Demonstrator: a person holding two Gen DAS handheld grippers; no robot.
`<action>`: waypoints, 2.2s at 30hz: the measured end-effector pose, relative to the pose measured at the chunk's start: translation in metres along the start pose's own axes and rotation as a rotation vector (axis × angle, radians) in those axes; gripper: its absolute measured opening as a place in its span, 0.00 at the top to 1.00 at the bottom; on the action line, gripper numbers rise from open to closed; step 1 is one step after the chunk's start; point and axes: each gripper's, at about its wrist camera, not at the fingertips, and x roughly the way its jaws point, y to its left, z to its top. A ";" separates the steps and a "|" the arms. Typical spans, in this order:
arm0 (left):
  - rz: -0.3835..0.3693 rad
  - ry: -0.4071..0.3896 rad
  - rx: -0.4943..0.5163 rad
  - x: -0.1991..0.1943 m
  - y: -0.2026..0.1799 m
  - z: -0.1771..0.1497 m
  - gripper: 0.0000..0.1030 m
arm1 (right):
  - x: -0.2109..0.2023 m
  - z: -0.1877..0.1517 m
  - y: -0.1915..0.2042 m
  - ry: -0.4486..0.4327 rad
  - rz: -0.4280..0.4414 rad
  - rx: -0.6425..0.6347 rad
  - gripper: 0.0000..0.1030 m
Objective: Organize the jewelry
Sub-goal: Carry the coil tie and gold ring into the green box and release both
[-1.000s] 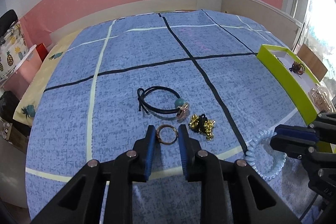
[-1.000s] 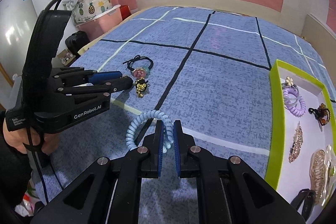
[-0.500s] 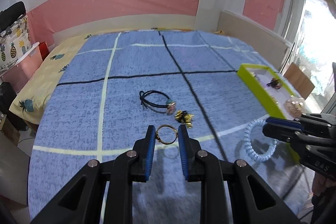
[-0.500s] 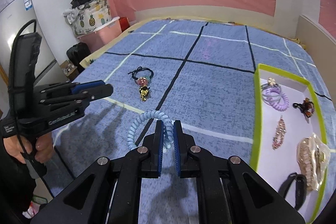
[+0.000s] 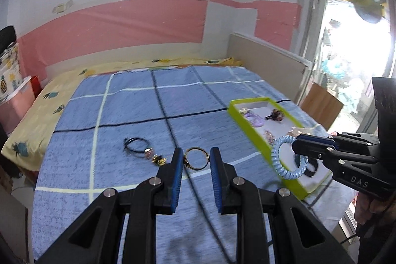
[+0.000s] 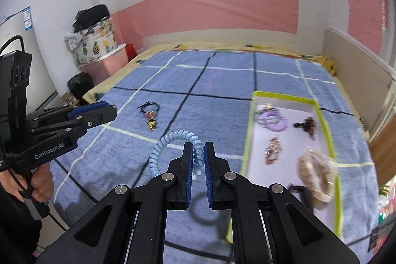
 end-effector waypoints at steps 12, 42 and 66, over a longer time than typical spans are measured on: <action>-0.102 -0.009 0.091 0.016 -0.061 0.019 0.78 | -0.031 -0.007 -0.054 -0.038 -0.099 0.088 0.91; -0.165 0.169 0.169 0.191 -0.120 0.068 0.78 | 0.079 0.024 -0.171 0.142 -0.145 0.149 0.91; -0.168 0.280 0.166 0.231 -0.118 0.055 0.77 | 0.101 0.019 -0.179 0.222 -0.165 0.152 0.86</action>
